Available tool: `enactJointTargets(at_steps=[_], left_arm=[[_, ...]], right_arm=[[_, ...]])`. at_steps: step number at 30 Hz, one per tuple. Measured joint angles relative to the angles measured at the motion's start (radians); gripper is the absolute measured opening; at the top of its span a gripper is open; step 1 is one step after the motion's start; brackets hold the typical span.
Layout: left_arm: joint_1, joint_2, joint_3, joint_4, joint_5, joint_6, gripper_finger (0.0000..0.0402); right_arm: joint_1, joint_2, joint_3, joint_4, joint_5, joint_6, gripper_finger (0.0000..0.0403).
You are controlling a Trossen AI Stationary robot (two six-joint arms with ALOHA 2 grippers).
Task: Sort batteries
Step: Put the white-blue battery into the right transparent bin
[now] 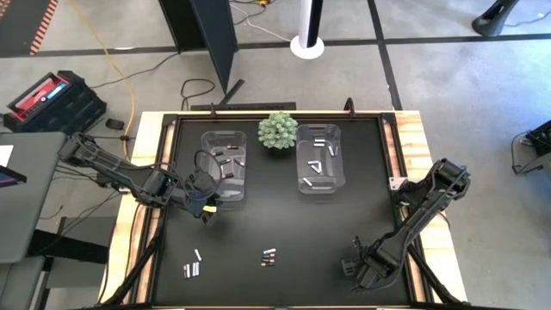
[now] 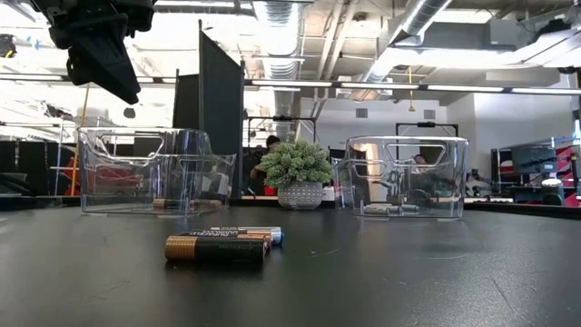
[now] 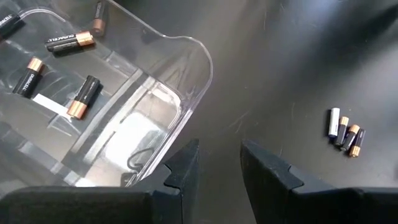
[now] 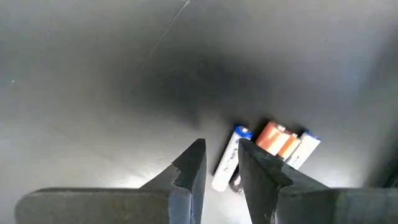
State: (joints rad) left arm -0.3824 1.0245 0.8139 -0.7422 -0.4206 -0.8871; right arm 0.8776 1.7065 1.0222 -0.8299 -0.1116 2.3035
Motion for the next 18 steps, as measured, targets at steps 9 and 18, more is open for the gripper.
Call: enactJointTargets(at_steps=[9, 18], left_arm=[[0.0, 0.0, 0.0, 0.0, 0.0, 0.0, 0.0112], [0.0, 0.0, 0.0, 0.0, 0.0, 0.0, 0.0112]], right_arm=[[0.009, 0.0, -0.006, -0.003, 0.0, 0.0, 0.0111], [0.013, 0.0, -0.014, 0.008, -0.001, 0.001, 0.0111]])
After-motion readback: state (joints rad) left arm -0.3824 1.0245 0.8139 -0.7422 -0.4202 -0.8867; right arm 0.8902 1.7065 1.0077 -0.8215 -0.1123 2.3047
